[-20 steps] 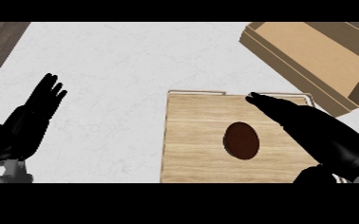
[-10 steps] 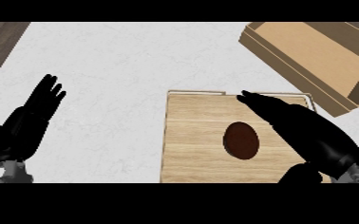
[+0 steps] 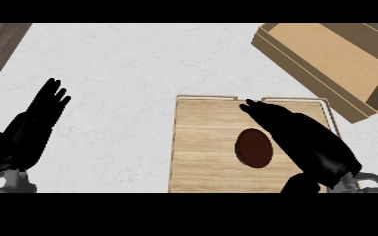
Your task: Pick the cupcake from the tray and place it in the cardboard box
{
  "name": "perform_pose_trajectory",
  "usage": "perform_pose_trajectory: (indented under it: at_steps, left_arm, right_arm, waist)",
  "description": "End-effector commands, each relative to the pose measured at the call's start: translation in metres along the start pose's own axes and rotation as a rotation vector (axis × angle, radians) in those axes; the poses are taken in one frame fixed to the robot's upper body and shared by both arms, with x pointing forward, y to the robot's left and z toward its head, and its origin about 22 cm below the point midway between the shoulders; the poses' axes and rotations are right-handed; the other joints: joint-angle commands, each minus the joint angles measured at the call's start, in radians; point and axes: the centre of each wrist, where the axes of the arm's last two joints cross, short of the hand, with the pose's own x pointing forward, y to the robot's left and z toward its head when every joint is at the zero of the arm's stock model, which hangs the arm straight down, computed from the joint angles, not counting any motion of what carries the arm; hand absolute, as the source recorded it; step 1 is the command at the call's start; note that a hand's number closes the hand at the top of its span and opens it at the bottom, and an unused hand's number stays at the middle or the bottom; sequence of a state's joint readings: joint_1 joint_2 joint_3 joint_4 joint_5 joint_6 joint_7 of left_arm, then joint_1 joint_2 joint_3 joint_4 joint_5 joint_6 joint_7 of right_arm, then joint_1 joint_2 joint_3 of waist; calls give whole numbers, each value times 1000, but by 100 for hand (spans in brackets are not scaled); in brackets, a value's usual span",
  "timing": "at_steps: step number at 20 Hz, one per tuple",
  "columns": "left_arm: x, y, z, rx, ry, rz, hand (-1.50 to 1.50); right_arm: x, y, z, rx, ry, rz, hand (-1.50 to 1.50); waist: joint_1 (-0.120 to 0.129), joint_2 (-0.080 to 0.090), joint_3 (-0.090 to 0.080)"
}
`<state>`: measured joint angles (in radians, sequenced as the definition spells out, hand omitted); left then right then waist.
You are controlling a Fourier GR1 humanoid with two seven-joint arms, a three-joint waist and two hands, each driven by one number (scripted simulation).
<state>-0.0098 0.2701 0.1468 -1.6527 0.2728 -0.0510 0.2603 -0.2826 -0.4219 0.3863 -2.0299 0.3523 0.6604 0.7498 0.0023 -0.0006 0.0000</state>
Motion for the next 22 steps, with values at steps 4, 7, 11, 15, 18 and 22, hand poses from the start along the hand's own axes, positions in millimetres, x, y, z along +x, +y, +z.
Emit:
perform_pose_trajectory:
  at_steps: [4,7,11,15,18,22]
  left_arm:
    - [-2,12,13,19,-15,-10,0]
    - [-3,0,-4,-6,-7,-5,0]
    - [0,4,-6,2,-4,-3,0]
    - [-2,-5,3,25,-11,-28,0]
    - [4,-11,8,1,-1,3,0]
    - [2,3,12,-1,-6,-8,0]
  right_arm:
    - [7,14,2,19,49,34,-150]
    - [4,3,-25,38,71,37,-150]
    - [5,17,-13,50,83,56,-150]
    - [26,35,-21,33,78,44,-150]
    - [13,18,-30,80,82,70,-150]
    - [-12,39,-31,92,105,72,-150]
  waist:
    - [0,-1,0]
    - [0,1,0]
    - [-2,0,0]
    - [-1,0,0]
    - [1,0,0]
    - [0,0,0]
